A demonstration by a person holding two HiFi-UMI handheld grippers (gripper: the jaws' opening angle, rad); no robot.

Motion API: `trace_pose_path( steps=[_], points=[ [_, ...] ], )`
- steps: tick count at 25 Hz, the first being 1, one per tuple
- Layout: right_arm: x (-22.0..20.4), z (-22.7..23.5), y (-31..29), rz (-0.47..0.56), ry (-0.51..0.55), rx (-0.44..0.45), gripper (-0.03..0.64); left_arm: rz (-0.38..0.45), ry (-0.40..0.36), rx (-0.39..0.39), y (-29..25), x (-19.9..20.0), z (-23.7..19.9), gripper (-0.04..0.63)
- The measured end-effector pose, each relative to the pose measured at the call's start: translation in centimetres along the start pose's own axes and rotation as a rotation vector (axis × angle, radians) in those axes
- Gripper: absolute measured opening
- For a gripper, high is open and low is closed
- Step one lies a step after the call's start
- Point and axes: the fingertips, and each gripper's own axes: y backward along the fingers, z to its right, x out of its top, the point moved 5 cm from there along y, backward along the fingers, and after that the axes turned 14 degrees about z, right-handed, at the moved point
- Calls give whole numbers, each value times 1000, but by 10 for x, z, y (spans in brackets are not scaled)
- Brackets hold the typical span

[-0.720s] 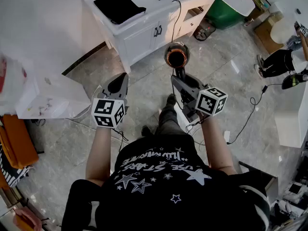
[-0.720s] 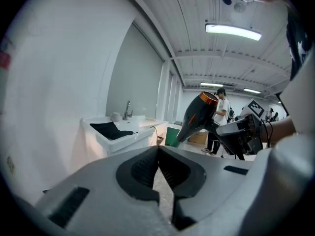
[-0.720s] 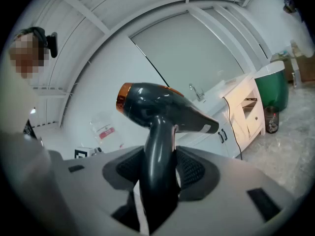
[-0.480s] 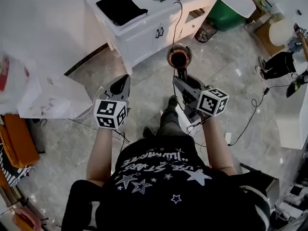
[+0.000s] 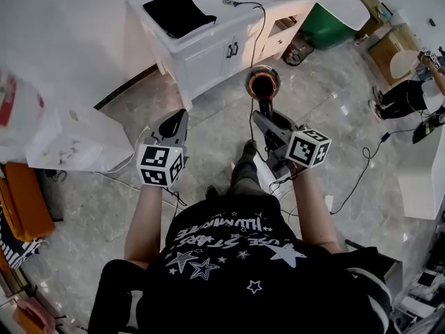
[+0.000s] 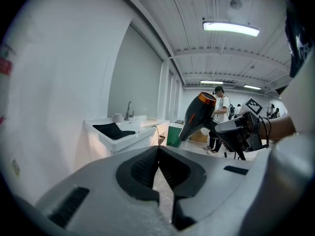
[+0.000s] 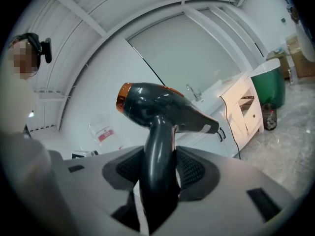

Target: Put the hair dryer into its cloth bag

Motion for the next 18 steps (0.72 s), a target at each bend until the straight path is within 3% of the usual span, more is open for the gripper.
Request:
trace_pose_path(
  steps=[7,18],
  points=[
    [10,12,-9,2,42,14,195,-3,-8,15,-11,-4,-3,9],
    [63,81,-70,-49,54,89,195,-28,-11,111,-71,-4,-20,9]
  ],
)
